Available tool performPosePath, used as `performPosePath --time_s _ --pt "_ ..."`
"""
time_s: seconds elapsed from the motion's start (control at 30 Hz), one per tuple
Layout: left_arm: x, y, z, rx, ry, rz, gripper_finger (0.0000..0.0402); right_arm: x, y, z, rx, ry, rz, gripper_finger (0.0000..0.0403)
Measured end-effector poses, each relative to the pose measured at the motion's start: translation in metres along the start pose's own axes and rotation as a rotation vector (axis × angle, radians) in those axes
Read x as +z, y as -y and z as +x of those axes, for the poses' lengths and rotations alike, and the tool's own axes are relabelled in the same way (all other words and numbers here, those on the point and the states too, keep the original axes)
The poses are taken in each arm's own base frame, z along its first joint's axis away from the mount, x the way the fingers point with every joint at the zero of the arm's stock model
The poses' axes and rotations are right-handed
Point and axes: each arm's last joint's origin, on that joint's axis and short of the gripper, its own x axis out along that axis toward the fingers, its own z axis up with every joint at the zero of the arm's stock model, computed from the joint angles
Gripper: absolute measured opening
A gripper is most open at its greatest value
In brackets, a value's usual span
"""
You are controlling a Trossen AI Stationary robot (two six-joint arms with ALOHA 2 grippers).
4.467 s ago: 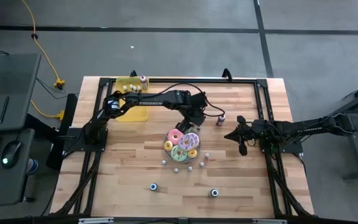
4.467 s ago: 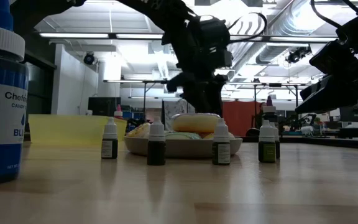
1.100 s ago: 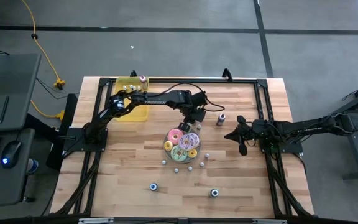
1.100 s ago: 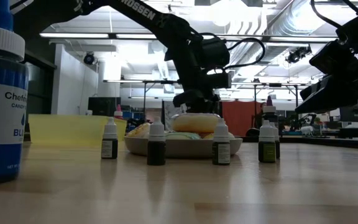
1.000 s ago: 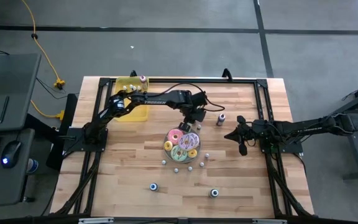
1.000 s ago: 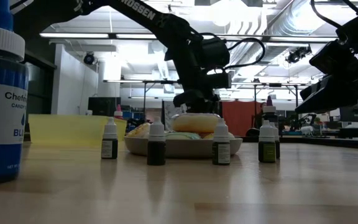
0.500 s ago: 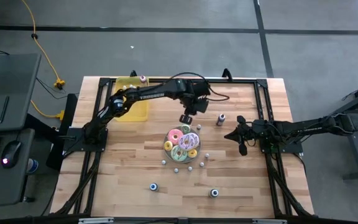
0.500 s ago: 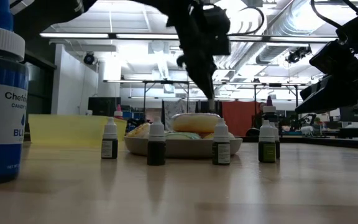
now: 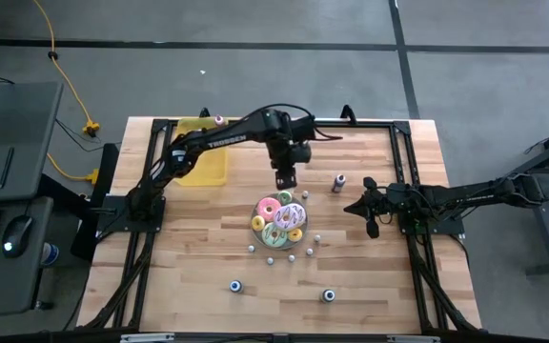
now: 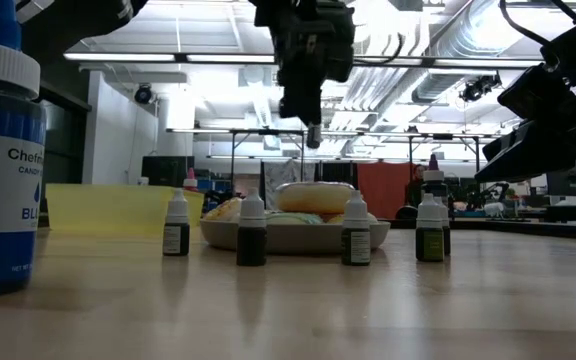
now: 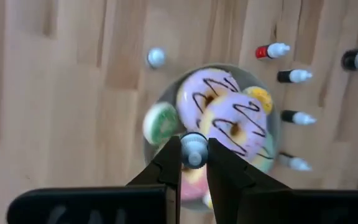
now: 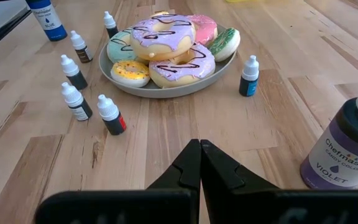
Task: Pick & Place food coloring
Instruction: Put the small black food coloring bottle into the yellow bin
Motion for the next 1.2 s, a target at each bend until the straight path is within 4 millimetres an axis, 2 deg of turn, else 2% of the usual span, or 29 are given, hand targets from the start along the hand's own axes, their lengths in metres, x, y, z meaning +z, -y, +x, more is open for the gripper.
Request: performPosePath --time_s 0.1,0.23,0.37,0.53,0.67,0.93,1.03,1.2 --pt "-0.003 -0.004 -0.001 0.000 -0.022 -0.083 0.0040 0.000 0.000 0.000 0.000 0.000 0.000 0.0000" --pt "-0.007 -0.008 -0.010 0.010 -0.030 -0.113 0.0040 0.000 0.000 0.000 0.000 -0.001 0.000 0.0000" --pt "-0.016 -0.010 -0.031 0.056 -0.013 -0.122 0.0040 0.000 0.000 0.000 0.000 -0.003 0.000 0.0000" --pt "-0.038 -0.016 -0.052 0.137 -0.026 -0.149 0.0040 0.000 0.000 0.000 0.000 -0.002 0.000 0.0000" --pt "-0.064 -0.027 -0.057 0.150 -0.015 -0.178 0.0040 0.000 0.000 0.000 0.000 0.000 0.000 0.0000" --pt "-0.133 -0.053 -0.039 0.137 0.108 -0.392 0.0040 0.000 0.000 0.000 0.000 0.000 0.000 0.0000" --pt "-0.161 -0.063 -0.034 0.209 0.104 -0.498 0.0040 0.000 0.000 0.000 0.000 0.000 0.000 0.0000" --pt "-0.197 -0.076 -0.037 0.419 0.110 -0.640 0.0040 0.000 0.000 0.000 0.000 -0.001 0.000 0.0000"
